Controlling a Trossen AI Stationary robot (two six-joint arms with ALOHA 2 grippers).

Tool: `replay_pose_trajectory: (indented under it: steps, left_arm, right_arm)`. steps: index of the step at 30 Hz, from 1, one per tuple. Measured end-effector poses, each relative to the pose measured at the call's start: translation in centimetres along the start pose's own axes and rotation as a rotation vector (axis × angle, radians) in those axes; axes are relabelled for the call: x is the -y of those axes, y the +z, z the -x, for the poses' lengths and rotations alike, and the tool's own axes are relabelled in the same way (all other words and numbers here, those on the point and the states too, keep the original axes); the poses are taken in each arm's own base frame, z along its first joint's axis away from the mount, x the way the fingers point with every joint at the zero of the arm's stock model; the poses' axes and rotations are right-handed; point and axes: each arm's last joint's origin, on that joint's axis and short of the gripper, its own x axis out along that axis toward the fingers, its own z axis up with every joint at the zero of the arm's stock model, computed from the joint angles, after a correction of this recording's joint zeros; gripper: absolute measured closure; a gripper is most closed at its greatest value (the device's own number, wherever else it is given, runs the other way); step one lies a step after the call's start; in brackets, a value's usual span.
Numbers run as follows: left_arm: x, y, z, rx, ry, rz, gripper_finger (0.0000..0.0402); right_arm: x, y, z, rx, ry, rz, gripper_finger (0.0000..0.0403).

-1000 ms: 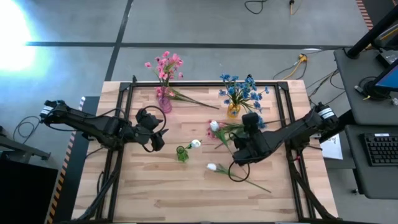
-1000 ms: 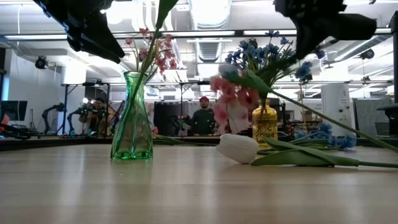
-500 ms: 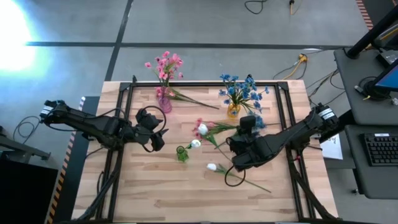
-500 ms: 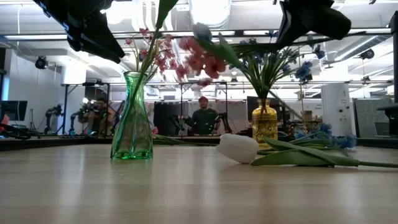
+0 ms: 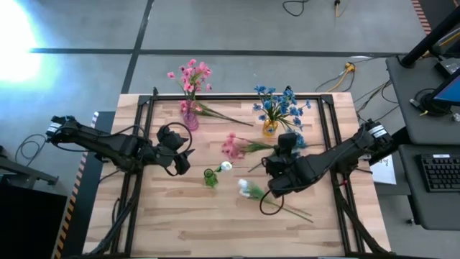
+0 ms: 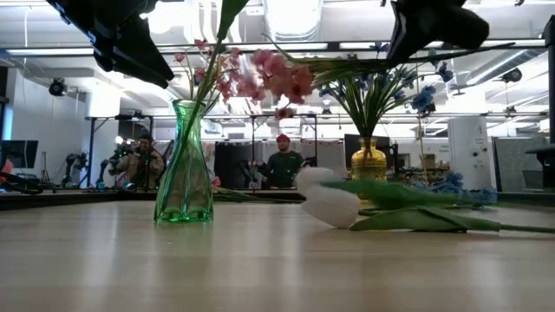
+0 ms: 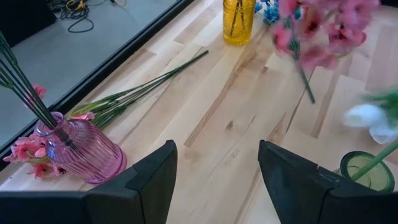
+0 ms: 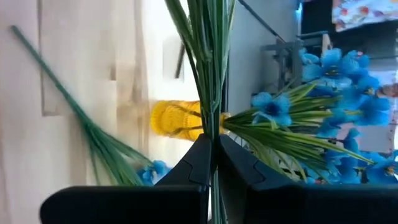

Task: Sort flowers into vase by color
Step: Put the bottom pink flowers into the pink vase

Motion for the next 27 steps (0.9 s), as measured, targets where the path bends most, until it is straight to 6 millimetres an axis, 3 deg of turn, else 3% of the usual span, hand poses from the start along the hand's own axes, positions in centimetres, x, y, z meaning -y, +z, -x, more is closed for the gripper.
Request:
replay_pose_trajectory:
  steps: [13,27]
  left_arm:
    - [0.0,0.0,0.0,0.000,-0.001,0.000,0.0190]
    - [0.1,0.1,0.0,0.012,-0.008,0.012,0.0190]
  right_arm:
    - [0.6,-0.2,0.4,0.011,-0.002,-0.043,0.0390]
    - [5.3,0.2,3.7,0.141,0.018,-0.337,0.0390]
